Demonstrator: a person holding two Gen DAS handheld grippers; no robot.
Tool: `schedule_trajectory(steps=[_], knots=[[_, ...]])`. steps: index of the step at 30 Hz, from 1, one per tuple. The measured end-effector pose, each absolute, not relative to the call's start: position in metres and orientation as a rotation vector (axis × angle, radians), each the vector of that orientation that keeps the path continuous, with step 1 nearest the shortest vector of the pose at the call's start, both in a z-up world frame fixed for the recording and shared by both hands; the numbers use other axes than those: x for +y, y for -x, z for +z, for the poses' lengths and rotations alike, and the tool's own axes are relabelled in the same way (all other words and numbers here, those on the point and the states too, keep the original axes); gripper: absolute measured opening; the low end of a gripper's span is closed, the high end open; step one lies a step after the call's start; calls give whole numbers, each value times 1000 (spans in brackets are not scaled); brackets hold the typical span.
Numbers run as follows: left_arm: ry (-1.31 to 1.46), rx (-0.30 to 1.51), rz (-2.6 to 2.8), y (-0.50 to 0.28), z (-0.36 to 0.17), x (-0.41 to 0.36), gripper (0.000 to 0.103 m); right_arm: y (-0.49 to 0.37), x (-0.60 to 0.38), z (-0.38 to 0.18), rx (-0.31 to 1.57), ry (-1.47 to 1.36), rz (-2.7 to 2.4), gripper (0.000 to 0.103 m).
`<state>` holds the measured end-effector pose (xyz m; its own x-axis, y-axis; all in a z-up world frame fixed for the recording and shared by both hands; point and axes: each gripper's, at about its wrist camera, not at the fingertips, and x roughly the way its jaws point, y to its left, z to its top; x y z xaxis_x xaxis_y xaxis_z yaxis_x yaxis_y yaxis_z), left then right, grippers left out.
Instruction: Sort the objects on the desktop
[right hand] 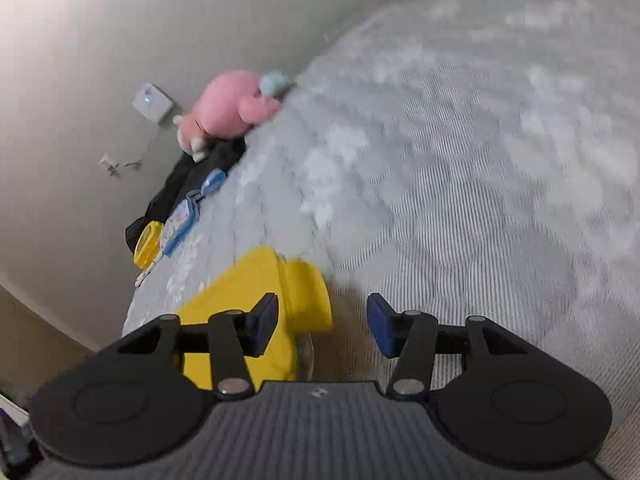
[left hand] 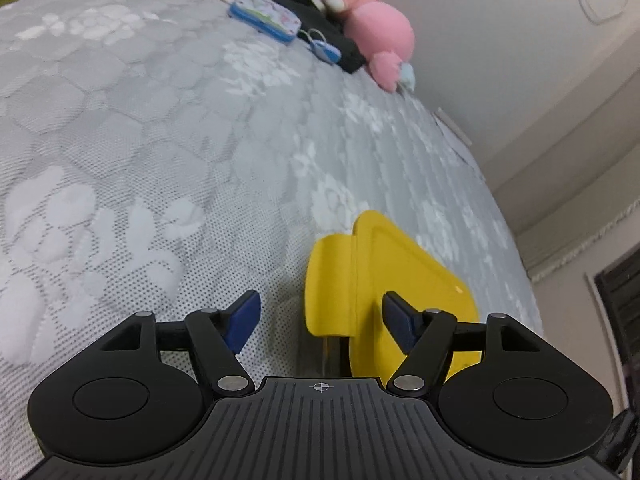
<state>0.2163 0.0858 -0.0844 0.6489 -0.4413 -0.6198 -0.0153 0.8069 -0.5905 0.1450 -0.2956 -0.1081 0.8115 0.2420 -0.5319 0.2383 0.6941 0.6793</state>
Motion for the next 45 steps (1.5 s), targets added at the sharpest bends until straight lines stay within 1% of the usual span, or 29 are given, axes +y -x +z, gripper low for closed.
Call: schedule_trajectory(steps=[5,8,14,17,21,23,31,34,37,40,43,45], knots=[[600,854,-255,-222,-87,87,77,-152,-291,-112,635,-804,33,53],[598,869,-250,-222,-87,87,76,-157,-282,-108,623,-728,56,47],[584,898,-241,-220,-87,85,76,-160,-264,-94,553,-562,62,47],[540,891,-253,-222,-87,79,80,-158,-263,-88,521,-551,75,47],[520,890,-257,-222,-87,77,85,-160,-261,-94,560,-536,60,48],[523,898,-256,-222,-88,77,85,-161,-262,-98,575,-563,60,48],[516,898,-259,-222,-86,77,85,-157,-256,-96,557,-505,49,48],[520,900,-265,-222,-85,77,83,-155,-255,-95,555,-496,48,48],[545,888,-276,-222,-83,81,75,-154,-260,-96,563,-545,49,49],[617,821,-254,-219,-76,99,74,-153,-265,-97,570,-594,37,58],[695,803,-244,-220,-77,113,67,-149,-269,-92,532,-605,13,58],[683,837,-249,-224,-83,110,58,-150,-269,-90,532,-598,20,58]])
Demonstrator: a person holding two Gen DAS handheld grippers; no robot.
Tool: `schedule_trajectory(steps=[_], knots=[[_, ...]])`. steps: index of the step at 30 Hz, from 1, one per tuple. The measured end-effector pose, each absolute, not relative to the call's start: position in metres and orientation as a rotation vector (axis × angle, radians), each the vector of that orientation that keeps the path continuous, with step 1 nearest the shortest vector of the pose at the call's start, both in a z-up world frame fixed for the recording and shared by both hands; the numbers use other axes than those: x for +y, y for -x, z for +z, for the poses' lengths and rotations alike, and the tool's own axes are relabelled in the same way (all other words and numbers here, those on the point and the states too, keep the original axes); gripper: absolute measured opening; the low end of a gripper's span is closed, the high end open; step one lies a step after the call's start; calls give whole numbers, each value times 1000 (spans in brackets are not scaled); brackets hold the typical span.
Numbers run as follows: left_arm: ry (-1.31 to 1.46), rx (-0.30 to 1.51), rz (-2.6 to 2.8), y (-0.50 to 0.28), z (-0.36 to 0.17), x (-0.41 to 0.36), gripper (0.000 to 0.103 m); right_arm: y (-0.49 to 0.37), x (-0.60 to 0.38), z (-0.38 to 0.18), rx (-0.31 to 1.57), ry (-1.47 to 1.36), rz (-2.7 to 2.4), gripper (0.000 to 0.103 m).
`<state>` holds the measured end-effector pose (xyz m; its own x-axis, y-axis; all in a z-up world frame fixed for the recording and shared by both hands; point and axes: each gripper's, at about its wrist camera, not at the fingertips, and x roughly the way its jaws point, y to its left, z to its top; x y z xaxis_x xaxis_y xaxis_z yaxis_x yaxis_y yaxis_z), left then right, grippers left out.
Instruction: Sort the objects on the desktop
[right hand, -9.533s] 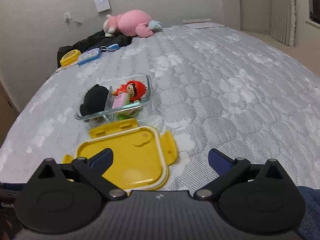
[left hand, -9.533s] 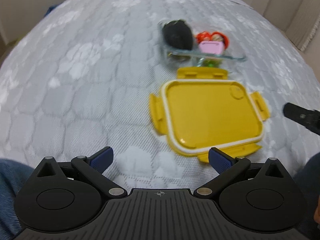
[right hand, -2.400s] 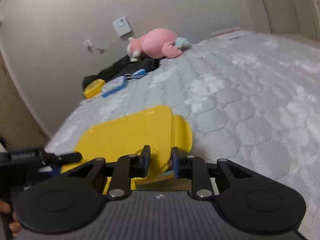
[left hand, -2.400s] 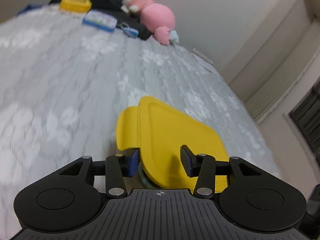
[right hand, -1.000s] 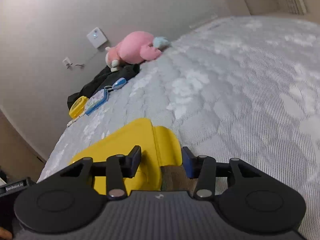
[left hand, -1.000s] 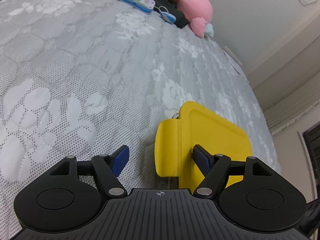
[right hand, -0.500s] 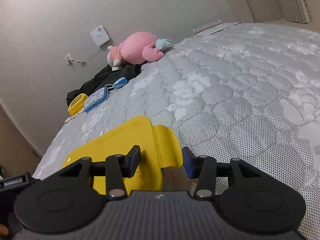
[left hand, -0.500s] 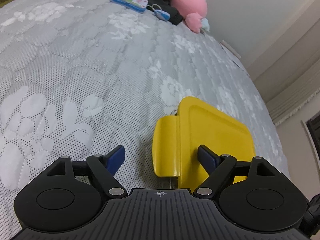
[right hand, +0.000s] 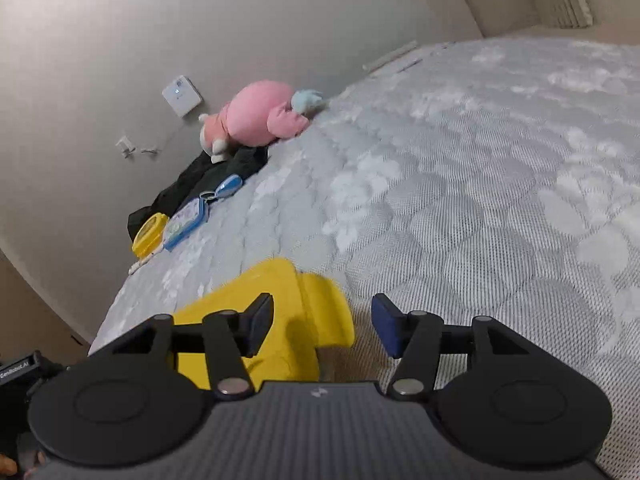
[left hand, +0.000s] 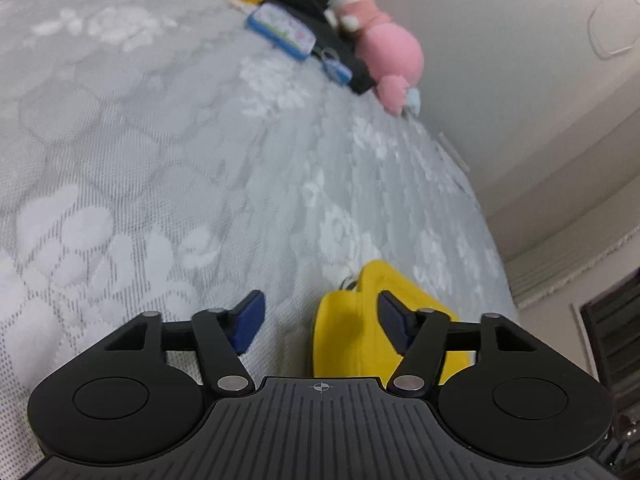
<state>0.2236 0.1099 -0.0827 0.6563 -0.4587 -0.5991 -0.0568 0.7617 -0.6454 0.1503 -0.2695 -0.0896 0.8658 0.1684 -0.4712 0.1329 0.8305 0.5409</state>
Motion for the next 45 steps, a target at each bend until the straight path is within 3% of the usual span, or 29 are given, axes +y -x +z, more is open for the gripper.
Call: schedule_trajectory(steps=[8,19,21,23,24,26,27,29,30,31,33,38,42,43,44,45], knots=[[625,854,-286,-227,-88,98,58,-158,-263,-97,594,-597,57,51],[622,857,-274,-226,-95,96,73,-158,-258,-98,575,-545,48,51],[621,850,-275,-226,-94,95,68,-157,-257,-96,567,-525,38,52],[632,828,-286,-224,-89,96,60,-152,-254,-91,543,-494,16,59],[638,809,-285,-222,-86,98,59,-149,-254,-88,520,-490,3,65],[662,736,-272,-216,-75,106,59,-142,-254,-79,471,-471,-25,65],[688,695,-277,-211,-69,110,59,-138,-253,-73,447,-453,-38,64],[774,633,-338,-203,-59,117,53,-133,-245,-60,414,-375,-22,44],[812,614,-376,-199,-54,116,45,-133,-238,-54,417,-316,-5,16],[816,600,-386,-195,-49,111,42,-134,-229,-50,423,-262,8,4],[749,573,-367,-188,-41,92,31,-134,-215,-50,425,-217,41,5],[435,595,-342,-181,-42,31,29,-135,-191,-62,449,-121,92,5],[409,687,-387,-191,-64,16,28,-142,-188,-76,493,-120,97,8],[390,703,-383,-193,-69,14,23,-143,-189,-79,498,-133,100,8],[383,706,-381,-194,-73,14,11,-145,-189,-80,501,-148,104,8],[386,710,-381,-195,-76,15,9,-145,-189,-81,502,-152,113,8]])
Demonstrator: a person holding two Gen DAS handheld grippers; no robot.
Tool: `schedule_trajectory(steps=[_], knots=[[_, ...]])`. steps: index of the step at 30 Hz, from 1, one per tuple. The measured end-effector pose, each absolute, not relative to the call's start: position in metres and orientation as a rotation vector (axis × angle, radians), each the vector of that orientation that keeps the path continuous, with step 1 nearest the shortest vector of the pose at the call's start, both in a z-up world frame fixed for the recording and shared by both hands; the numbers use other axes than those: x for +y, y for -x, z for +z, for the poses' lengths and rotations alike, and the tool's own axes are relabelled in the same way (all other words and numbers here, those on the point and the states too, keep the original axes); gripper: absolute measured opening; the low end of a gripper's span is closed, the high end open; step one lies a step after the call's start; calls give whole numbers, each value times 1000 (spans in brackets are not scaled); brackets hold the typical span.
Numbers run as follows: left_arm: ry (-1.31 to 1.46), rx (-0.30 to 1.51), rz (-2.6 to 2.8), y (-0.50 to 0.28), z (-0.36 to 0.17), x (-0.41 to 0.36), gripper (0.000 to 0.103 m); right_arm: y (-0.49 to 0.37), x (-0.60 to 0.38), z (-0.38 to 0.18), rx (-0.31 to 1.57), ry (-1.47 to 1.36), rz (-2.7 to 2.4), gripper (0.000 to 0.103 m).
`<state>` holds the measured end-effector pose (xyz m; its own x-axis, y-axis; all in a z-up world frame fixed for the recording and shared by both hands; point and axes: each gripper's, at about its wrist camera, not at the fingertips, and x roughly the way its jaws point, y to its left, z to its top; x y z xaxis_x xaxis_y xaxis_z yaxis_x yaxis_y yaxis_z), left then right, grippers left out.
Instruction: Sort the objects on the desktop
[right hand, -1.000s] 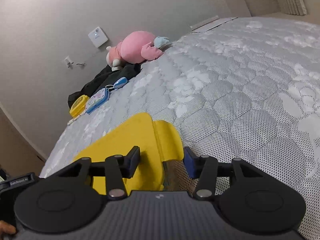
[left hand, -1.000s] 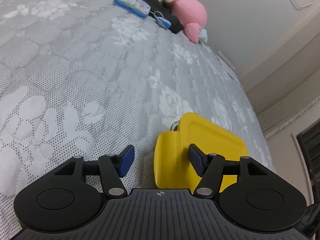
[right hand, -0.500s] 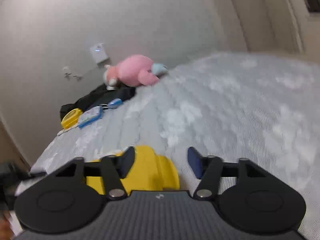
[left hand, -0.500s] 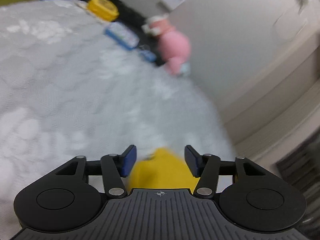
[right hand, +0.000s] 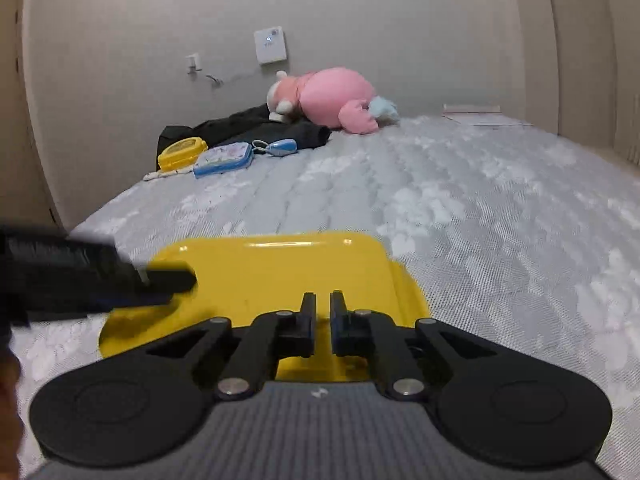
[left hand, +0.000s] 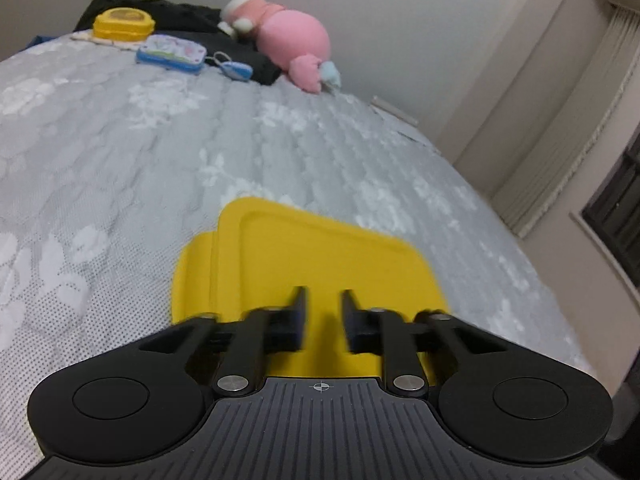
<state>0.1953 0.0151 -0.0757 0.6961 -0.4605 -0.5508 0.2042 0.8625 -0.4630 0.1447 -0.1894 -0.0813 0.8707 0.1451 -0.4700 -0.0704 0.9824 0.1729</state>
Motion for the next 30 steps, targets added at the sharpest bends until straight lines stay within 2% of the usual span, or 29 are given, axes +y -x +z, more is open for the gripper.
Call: schedule_trajectory(steps=[4,26,29,30], knots=[[420,727,-383,-199,-80,21,5,-142,-184,-84,498,-113,134,9],[400,737,-392,-197,-75,20,6,-134,-174,-89,466,-54,123,10],[460,725,-395,-198,-69,33,16,-135,-170,-86,474,-42,108,10],[465,703,-378,-197,-64,38,16,-135,-169,-84,479,-37,101,11]])
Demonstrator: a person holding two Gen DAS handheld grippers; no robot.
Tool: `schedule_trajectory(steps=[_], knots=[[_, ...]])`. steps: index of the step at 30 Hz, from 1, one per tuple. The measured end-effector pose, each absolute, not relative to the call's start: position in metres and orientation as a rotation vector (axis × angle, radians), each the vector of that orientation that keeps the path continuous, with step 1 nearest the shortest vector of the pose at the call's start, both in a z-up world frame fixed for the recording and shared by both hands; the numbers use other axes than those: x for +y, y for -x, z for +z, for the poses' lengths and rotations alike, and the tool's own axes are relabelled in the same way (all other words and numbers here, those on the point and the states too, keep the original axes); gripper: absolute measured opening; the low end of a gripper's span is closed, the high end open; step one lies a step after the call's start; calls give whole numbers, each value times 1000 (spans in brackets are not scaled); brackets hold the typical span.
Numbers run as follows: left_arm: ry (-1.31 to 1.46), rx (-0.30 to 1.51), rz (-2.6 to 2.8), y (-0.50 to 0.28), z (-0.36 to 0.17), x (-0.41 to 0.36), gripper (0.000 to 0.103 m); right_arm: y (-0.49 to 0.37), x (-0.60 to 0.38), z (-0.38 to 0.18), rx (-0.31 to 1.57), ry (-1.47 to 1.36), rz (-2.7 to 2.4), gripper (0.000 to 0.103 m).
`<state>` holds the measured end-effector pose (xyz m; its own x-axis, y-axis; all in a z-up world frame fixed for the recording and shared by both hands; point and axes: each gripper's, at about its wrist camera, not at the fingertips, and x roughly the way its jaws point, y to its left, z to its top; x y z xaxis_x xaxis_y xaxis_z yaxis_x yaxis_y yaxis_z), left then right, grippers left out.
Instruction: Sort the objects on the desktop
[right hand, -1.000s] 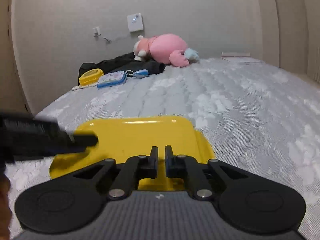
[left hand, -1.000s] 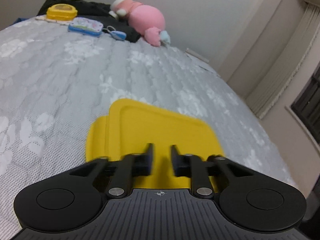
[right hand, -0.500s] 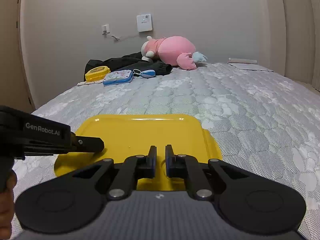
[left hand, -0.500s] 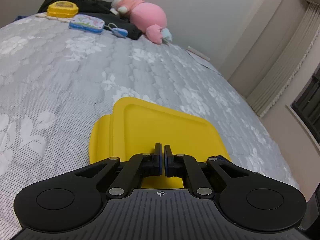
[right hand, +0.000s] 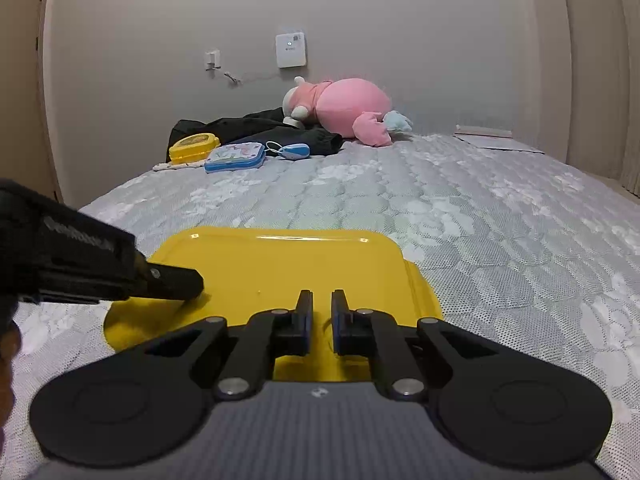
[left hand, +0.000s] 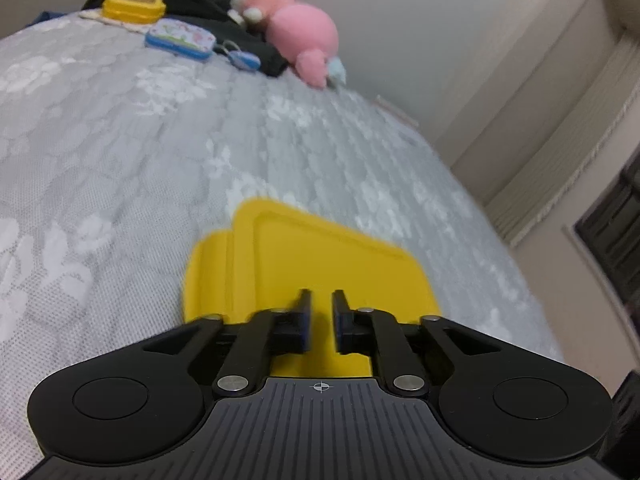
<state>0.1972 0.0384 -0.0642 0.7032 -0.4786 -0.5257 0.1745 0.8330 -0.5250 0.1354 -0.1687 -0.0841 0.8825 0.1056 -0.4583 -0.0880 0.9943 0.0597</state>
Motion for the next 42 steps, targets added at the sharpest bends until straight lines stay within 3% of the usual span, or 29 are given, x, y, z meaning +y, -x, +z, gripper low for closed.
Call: schedule_trajectory(steps=[9,13,28,32,36,38,42], knots=[[568,668,-213,-204,-61,89,16,-137,-105,-77,410,79,252,14],[563,652,-200,-206,-58,93,23,-146,-85,-86,406,124,285,14],[604,692,-269,-212,-67,90,32,-149,-103,-90,411,112,241,15],[656,683,-355,-211,-67,88,32,-146,-137,-65,435,28,202,15],[719,725,-442,-214,-74,80,32,-133,-193,-47,442,-67,94,28],[707,749,-453,-215,-79,74,32,-128,-219,-48,459,-148,30,29],[710,791,-466,-219,-87,69,22,-140,-252,-68,549,-352,-21,31]])
